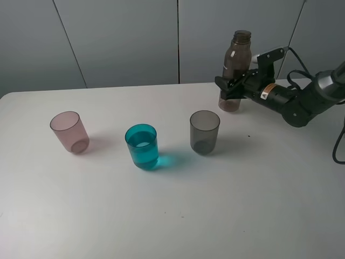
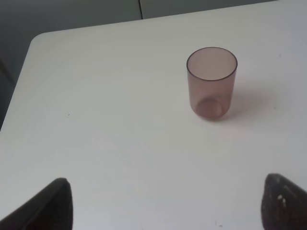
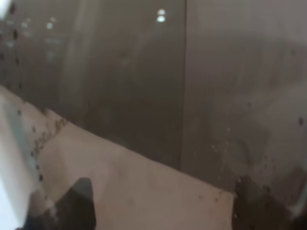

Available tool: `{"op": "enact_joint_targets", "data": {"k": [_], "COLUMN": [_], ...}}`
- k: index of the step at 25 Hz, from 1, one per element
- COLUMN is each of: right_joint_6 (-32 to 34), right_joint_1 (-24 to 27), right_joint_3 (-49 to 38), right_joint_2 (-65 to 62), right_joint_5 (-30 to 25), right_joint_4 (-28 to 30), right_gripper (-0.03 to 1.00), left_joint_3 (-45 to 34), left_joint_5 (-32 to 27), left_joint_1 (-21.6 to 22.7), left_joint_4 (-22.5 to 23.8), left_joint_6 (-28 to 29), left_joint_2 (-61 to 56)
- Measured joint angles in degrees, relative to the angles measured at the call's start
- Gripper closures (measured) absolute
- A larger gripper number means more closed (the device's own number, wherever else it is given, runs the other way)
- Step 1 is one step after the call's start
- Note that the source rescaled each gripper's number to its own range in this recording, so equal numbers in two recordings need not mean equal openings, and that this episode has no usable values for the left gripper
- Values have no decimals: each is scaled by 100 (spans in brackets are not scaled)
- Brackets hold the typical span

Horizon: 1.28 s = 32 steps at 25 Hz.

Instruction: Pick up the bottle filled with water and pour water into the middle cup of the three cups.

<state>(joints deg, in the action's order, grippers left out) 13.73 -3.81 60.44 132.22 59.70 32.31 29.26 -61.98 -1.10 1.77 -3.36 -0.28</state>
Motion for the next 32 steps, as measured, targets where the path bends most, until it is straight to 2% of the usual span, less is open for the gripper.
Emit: {"op": "enact_joint_targets", "data": {"k": [14,15,16,17,18,19,21,26,32], "right_joint_6": [-113,-113,-113,-113,-113,-113,-113,-241,-421], "right_joint_1": [0,0,0,0,0,0,0,23,283], "right_joint_3": [0,0,0,-14,-27,-65,-167,-658,-1727], "right_joint_2": [163,163,163,163,163,129,25,-393,-1272], "right_joint_5": [105,105,105,105,93,46,-31,-224,-474], "right_joint_4": [-22,-22,-22,-22,-22,-22,-10,-24,-229], "right_gripper": [96,79,42,16,6,1,-2,-3,-3], "left_joint_3": [0,0,0,0,0,0,0,0,0], "left_joint_5": [0,0,0,0,0,0,0,0,0], "left_joint_1": [0,0,0,0,0,0,0,0,0], "left_joint_4": [0,0,0,0,0,0,0,0,0], "left_joint_6": [0,0,0,0,0,0,0,9,9], "left_joint_2": [0,0,0,0,0,0,0,0,0]}}
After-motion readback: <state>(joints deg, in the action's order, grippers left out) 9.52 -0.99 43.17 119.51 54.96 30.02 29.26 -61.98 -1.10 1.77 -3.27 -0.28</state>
